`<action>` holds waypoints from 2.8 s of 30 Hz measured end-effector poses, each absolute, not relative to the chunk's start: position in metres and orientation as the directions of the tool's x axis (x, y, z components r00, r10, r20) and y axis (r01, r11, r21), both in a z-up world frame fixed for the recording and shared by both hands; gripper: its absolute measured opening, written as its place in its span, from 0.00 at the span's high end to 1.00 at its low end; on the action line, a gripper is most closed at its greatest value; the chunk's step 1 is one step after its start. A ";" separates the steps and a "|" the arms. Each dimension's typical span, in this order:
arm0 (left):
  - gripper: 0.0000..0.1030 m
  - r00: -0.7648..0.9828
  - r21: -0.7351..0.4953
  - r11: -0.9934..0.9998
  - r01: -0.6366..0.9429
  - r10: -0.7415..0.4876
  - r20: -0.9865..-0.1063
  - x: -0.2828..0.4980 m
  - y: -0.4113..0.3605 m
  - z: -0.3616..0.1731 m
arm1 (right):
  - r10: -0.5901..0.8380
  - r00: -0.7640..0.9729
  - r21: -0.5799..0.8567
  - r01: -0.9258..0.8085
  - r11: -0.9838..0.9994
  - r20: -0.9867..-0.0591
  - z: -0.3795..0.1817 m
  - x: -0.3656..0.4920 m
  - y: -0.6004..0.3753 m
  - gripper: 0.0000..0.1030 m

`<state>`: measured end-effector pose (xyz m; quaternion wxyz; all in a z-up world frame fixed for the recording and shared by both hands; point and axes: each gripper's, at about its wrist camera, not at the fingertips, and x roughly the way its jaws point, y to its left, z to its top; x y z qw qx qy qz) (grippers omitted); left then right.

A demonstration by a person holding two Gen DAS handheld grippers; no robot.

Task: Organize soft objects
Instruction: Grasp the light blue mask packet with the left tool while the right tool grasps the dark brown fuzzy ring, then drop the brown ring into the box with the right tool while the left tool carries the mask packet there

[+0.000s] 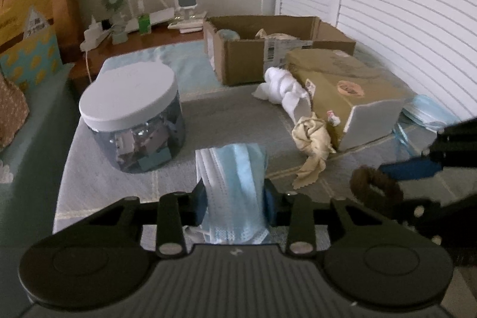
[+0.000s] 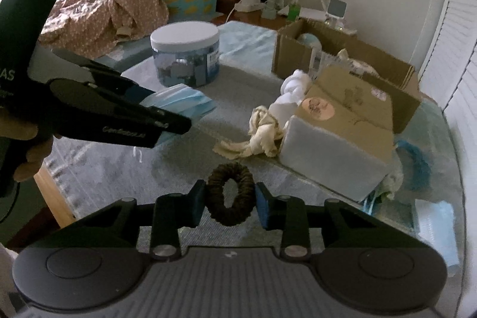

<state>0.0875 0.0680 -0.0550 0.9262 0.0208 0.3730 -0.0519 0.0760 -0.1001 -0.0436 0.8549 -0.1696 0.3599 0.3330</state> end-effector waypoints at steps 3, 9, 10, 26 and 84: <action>0.65 0.715 -0.014 0.991 0.135 -0.107 -0.691 0.084 0.072 -0.046 | 0.451 0.535 -0.051 -0.683 0.729 -0.714 -0.032 0.076 -0.107 0.61; 0.65 0.729 -0.011 0.986 0.167 -0.132 -0.671 0.077 0.072 -0.031 | 0.446 0.596 -0.078 -0.652 0.754 -0.668 -0.002 0.084 -0.120 0.61; 0.65 0.731 -0.019 0.985 0.170 -0.139 -0.668 0.076 0.072 -0.029 | 0.445 0.607 -0.083 -0.646 0.758 -0.658 0.003 0.088 -0.121 0.61; 0.65 0.730 -0.041 0.985 0.167 -0.152 -0.666 0.088 0.070 -0.026 | 0.363 0.733 -0.178 -0.545 0.819 -0.575 0.045 0.231 -0.128 0.61; 0.65 0.689 -0.035 0.967 0.254 -0.206 -0.695 0.332 -0.032 0.024 | 0.264 0.739 0.004 -0.333 0.943 -0.620 0.003 0.131 -0.201 0.00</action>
